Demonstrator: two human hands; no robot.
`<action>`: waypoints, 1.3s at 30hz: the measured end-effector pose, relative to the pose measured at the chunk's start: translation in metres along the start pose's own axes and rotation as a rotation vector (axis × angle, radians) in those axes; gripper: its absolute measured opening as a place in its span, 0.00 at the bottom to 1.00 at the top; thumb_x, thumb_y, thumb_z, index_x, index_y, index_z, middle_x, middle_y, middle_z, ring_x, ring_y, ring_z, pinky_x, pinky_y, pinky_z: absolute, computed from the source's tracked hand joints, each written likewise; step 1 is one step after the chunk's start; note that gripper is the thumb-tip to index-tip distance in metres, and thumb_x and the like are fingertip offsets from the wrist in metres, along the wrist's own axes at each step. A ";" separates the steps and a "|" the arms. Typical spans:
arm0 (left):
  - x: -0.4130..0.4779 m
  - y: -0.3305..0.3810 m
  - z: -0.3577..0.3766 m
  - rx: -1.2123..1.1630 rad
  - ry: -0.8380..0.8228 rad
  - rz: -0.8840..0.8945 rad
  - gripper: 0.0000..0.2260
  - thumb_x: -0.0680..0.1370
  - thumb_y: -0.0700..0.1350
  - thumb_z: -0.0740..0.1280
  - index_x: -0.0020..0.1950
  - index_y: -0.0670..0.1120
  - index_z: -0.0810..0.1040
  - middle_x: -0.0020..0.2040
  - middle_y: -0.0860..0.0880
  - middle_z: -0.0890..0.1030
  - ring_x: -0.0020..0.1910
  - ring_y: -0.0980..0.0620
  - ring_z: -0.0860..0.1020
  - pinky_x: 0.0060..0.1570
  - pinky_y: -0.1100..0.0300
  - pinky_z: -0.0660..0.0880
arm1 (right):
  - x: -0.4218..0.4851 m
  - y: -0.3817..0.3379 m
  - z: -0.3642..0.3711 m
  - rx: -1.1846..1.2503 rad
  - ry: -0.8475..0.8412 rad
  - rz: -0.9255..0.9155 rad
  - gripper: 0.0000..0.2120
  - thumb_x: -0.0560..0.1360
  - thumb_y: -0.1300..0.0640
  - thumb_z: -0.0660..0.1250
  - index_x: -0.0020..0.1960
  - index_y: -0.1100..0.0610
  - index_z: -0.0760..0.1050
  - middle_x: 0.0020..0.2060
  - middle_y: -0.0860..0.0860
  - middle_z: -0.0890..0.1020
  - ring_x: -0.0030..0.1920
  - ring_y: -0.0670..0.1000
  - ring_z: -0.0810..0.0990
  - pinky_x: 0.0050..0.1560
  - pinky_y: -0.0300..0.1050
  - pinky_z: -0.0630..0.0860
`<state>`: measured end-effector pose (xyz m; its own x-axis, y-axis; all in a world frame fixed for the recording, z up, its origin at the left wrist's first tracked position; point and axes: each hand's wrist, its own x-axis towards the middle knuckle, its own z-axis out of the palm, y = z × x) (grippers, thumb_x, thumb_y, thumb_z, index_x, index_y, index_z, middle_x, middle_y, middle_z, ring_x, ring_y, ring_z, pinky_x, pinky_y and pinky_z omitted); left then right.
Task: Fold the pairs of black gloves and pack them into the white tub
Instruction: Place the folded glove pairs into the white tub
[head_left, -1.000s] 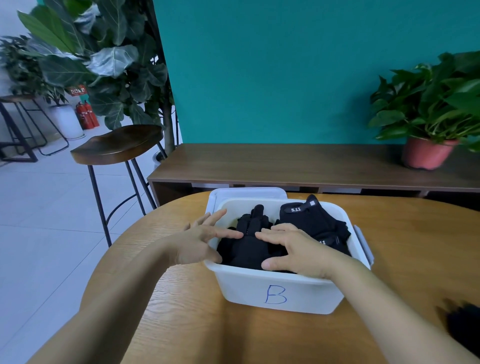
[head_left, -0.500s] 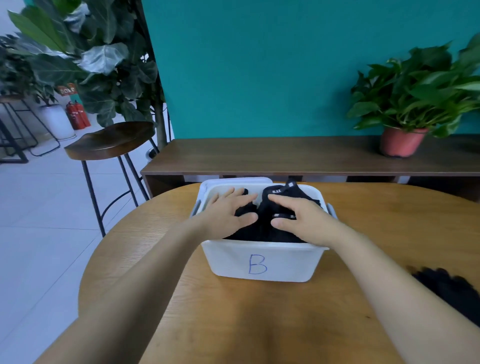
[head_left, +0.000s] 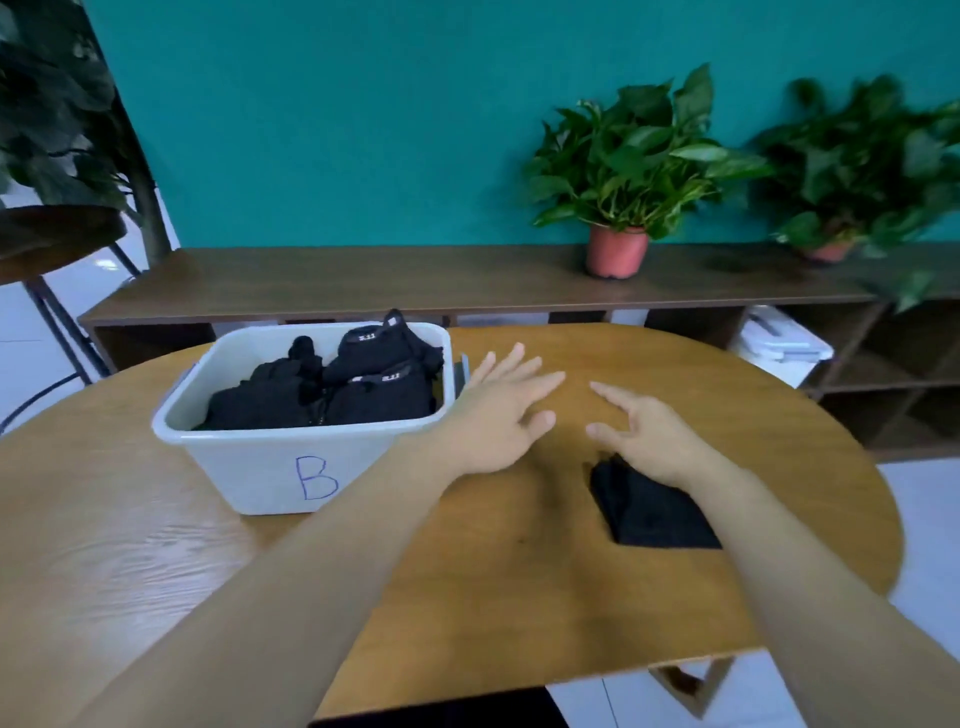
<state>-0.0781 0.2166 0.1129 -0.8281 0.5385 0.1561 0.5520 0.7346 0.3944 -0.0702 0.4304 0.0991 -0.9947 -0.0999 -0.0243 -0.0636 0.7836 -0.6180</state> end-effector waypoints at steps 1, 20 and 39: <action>0.007 0.008 0.013 -0.005 -0.014 0.009 0.22 0.85 0.49 0.57 0.80 0.52 0.59 0.81 0.48 0.55 0.80 0.52 0.44 0.75 0.57 0.35 | -0.004 0.015 -0.002 0.004 -0.003 0.023 0.30 0.79 0.51 0.67 0.78 0.50 0.60 0.76 0.49 0.65 0.75 0.50 0.63 0.75 0.49 0.60; 0.045 0.047 0.154 -0.040 -0.311 -0.155 0.27 0.86 0.52 0.51 0.82 0.51 0.44 0.82 0.49 0.45 0.80 0.52 0.43 0.78 0.54 0.42 | -0.027 0.121 0.032 -0.024 -0.094 0.202 0.27 0.84 0.57 0.57 0.80 0.50 0.52 0.79 0.49 0.54 0.79 0.49 0.51 0.78 0.49 0.52; -0.091 -0.024 0.113 -0.173 -0.117 -0.252 0.28 0.84 0.53 0.60 0.81 0.53 0.52 0.81 0.51 0.54 0.80 0.53 0.49 0.78 0.51 0.51 | -0.069 0.029 0.104 0.107 -0.165 -0.011 0.29 0.82 0.54 0.62 0.80 0.48 0.54 0.78 0.47 0.58 0.78 0.47 0.55 0.77 0.46 0.54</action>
<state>-0.0044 0.1968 -0.0131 -0.9144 0.3992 -0.0672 0.2977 0.7755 0.5567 0.0046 0.3960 0.0012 -0.9667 -0.2143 -0.1398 -0.0569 0.7128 -0.6991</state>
